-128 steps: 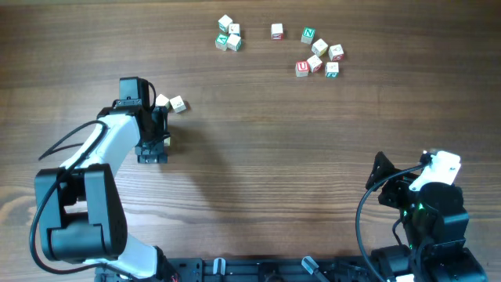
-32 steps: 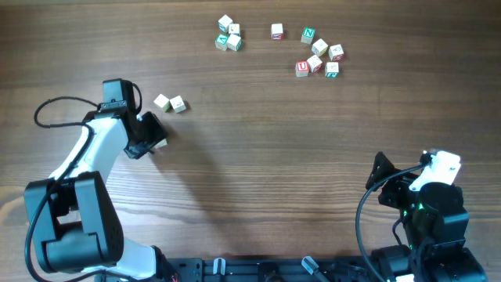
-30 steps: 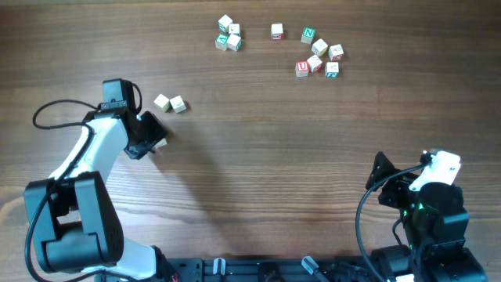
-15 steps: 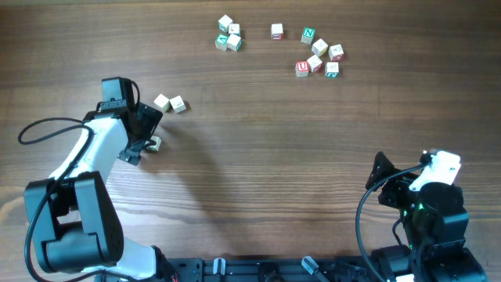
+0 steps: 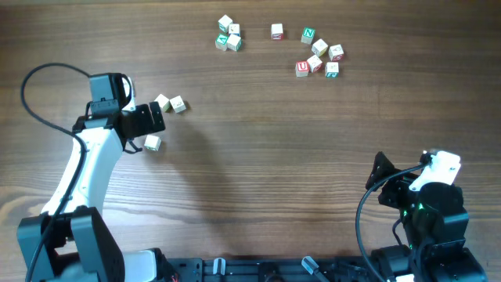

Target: Form a circle

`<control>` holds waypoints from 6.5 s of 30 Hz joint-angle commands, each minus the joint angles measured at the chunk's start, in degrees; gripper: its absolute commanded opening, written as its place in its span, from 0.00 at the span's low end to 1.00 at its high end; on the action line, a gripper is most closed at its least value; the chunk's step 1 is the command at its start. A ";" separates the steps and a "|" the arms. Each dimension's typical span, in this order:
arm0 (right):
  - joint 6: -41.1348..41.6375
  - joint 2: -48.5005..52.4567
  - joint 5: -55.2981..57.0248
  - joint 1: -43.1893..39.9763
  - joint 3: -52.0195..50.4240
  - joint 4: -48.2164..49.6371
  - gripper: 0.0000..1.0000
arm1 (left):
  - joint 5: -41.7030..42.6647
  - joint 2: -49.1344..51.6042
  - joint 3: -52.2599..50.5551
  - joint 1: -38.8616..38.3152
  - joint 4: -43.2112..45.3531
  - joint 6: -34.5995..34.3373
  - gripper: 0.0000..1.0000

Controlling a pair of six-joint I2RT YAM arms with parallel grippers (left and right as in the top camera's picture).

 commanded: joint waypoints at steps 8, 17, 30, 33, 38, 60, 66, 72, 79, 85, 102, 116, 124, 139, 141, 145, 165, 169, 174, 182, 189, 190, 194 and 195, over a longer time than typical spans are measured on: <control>-0.57 0.20 -0.33 0.07 -0.22 0.09 1.00 | 7.80 3.52 -2.69 0.07 -0.44 12.63 0.98; -0.57 0.20 -0.33 0.07 -0.22 0.09 1.00 | 9.09 11.32 -4.13 0.07 -0.42 23.45 0.83; -0.57 0.17 -0.33 0.07 -0.22 0.09 1.00 | 9.16 11.41 -4.13 0.07 5.68 23.23 0.20; -0.55 0.20 -0.33 0.07 -0.22 0.09 1.00 | 11.50 11.41 -4.13 0.07 7.80 23.23 0.23; -0.57 0.17 -0.33 0.07 -0.22 0.09 1.00 | 22.27 11.41 -4.13 0.04 8.37 21.59 0.15; -0.57 0.20 -0.33 0.07 -0.22 0.09 1.00 | 23.23 4.94 -4.13 0.04 8.15 11.50 0.74; -0.57 0.20 -0.33 0.07 -0.22 0.09 1.00 | 23.04 3.89 -4.13 0.04 8.59 25.29 0.75; -0.57 0.20 -0.33 0.07 -0.22 0.09 1.00 | 23.06 7.13 -4.15 0.04 8.55 35.36 0.74; -0.59 0.20 -0.33 0.07 -0.22 0.09 1.00 | 23.30 10.56 -4.15 0.04 8.57 35.43 0.66; -0.57 0.20 -0.31 0.07 -0.22 0.09 1.00 | 23.30 12.15 -4.15 0.07 8.57 35.41 0.33; -0.57 0.17 -0.33 0.07 -0.22 0.09 1.00 | 21.29 12.13 -4.13 0.07 4.90 21.31 0.31; -0.57 0.17 -0.33 0.07 -0.22 0.09 1.00 | 13.27 4.59 -3.96 0.07 2.49 15.39 0.31; -0.57 0.17 -0.33 0.07 -0.22 0.09 1.00 | 13.77 0.26 -3.98 0.04 2.51 12.57 0.31; -0.57 0.20 -0.33 0.07 -0.22 0.09 1.00 | 18.73 4.57 -4.04 0.04 4.42 12.46 0.34; -0.57 0.17 -0.33 0.07 -0.22 0.09 1.00 | 18.71 5.51 -4.04 0.07 5.14 12.46 0.34; -0.57 0.17 -0.33 0.07 -0.22 0.09 1.00 | 18.51 6.01 -4.04 0.07 5.33 12.87 0.36; -0.57 0.17 -0.33 0.07 -0.22 0.09 1.00 | 16.37 2.97 -4.02 0.07 8.28 12.68 0.65; -0.57 0.17 -0.33 0.07 -0.22 0.09 1.00 | 19.26 2.58 -4.02 0.04 7.76 12.66 0.75; -0.57 0.17 -0.33 0.07 -0.22 0.09 1.00 | 28.81 2.58 -4.02 0.04 7.04 12.63 0.21; -0.57 0.17 -0.33 0.07 -0.22 0.09 1.00 | 35.04 3.72 -4.02 0.04 7.15 13.00 0.04; -0.59 0.17 -0.33 0.07 -0.22 0.09 1.00 | 29.00 10.78 -4.02 -3.23 11.54 15.91 0.04; -0.57 0.20 -0.33 0.07 -0.22 0.09 1.00 | 26.82 11.50 -4.04 -4.09 11.54 15.91 0.04; -0.57 0.17 -0.33 0.07 -0.22 0.09 1.00 | 23.12 12.02 -4.02 -6.60 11.72 15.91 0.04; -0.57 0.20 -0.33 0.07 -0.22 0.09 1.00 | 22.14 12.04 -4.02 -6.69 11.61 15.89 0.04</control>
